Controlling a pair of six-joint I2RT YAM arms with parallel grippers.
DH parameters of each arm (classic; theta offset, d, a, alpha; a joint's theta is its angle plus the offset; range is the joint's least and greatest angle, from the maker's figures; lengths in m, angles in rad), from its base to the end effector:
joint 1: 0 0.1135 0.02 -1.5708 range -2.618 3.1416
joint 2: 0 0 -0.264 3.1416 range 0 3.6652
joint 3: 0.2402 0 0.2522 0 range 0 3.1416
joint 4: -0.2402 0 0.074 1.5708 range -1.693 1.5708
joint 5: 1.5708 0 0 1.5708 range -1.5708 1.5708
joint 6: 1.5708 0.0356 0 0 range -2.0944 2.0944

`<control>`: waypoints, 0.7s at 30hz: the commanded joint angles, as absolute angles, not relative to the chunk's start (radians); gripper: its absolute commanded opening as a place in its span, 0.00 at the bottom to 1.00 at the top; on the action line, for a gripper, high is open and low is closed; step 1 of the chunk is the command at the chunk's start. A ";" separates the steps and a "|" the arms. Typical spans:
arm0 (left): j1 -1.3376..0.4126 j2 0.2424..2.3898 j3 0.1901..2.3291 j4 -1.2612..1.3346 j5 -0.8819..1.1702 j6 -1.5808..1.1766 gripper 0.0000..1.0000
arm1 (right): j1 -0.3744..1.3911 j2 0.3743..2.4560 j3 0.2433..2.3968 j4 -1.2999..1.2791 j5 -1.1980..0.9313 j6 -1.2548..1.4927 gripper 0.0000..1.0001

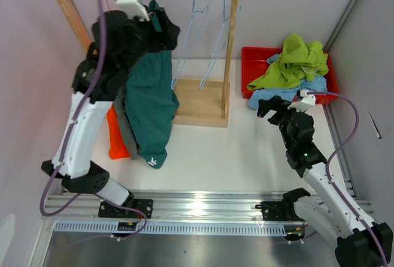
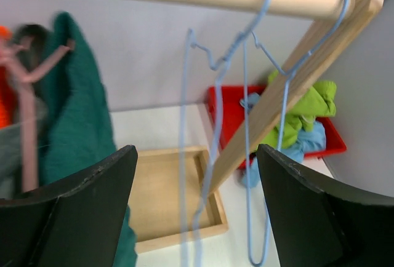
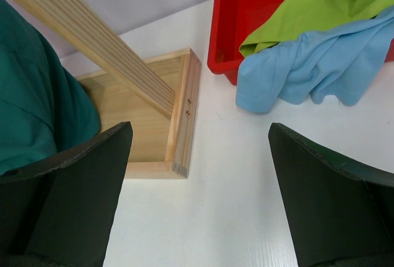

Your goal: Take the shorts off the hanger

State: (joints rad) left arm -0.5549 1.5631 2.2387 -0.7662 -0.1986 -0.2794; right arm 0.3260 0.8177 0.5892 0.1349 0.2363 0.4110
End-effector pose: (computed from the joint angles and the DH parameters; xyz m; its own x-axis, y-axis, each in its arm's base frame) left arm 0.2417 -0.1416 0.5676 -0.1703 -0.2125 -0.9622 0.3147 0.9136 -0.2575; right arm 0.1919 0.0561 0.2989 -0.1173 0.3704 -0.9214 -0.0476 0.9247 0.3777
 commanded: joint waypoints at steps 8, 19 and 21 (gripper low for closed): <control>-0.387 1.546 2.270 -0.831 -0.256 -0.224 0.84 | 0.364 0.690 0.607 0.020 0.295 0.399 0.99; -0.334 1.655 2.313 -0.807 -0.294 -0.206 0.81 | 0.362 0.617 0.594 -0.069 0.318 0.367 0.99; -0.330 1.670 2.315 -0.802 -0.290 -0.203 0.81 | 0.364 0.612 0.592 -0.068 0.314 0.367 0.99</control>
State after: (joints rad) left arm -0.3443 1.6638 2.2669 -0.8230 -0.2680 -0.2337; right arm 0.3588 0.6270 0.5884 -0.0574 0.3004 0.3836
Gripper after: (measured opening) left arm 0.815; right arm 0.993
